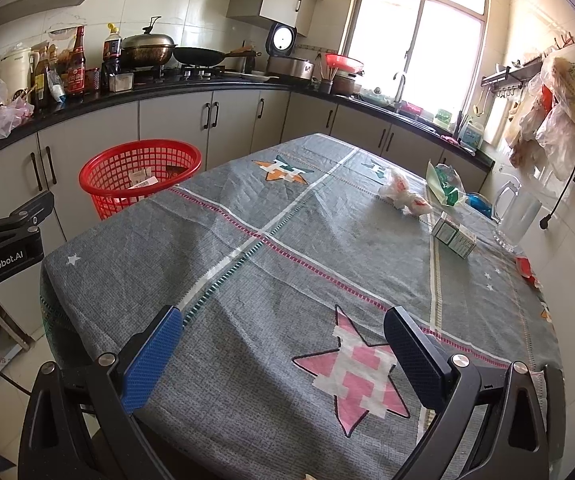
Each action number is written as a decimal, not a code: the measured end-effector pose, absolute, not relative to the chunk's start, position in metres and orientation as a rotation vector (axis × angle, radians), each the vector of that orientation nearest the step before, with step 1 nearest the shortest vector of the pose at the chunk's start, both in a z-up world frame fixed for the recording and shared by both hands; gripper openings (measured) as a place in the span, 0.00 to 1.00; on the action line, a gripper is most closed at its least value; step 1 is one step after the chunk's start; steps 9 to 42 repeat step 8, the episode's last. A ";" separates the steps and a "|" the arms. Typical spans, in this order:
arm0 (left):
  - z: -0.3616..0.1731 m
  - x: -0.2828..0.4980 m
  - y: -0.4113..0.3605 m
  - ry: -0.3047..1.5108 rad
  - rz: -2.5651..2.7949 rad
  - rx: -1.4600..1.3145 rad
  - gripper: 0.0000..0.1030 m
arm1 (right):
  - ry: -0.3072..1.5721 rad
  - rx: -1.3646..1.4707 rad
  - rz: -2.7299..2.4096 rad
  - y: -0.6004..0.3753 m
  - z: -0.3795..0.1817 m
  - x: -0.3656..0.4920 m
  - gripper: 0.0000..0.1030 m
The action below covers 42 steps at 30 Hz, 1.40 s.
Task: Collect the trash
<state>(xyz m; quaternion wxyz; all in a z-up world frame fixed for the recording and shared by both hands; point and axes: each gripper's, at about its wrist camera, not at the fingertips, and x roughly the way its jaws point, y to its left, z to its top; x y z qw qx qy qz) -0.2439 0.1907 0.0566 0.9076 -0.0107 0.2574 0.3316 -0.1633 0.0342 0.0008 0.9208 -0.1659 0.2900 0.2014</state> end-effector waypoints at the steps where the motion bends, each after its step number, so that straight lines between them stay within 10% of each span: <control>1: 0.057 -0.244 0.191 0.530 0.684 -0.021 1.00 | 0.596 -0.342 0.414 0.035 0.000 -0.164 0.99; 42: 0.066 -0.226 0.179 0.575 0.585 -0.046 1.00 | 0.623 -0.286 0.398 0.020 0.002 -0.150 0.99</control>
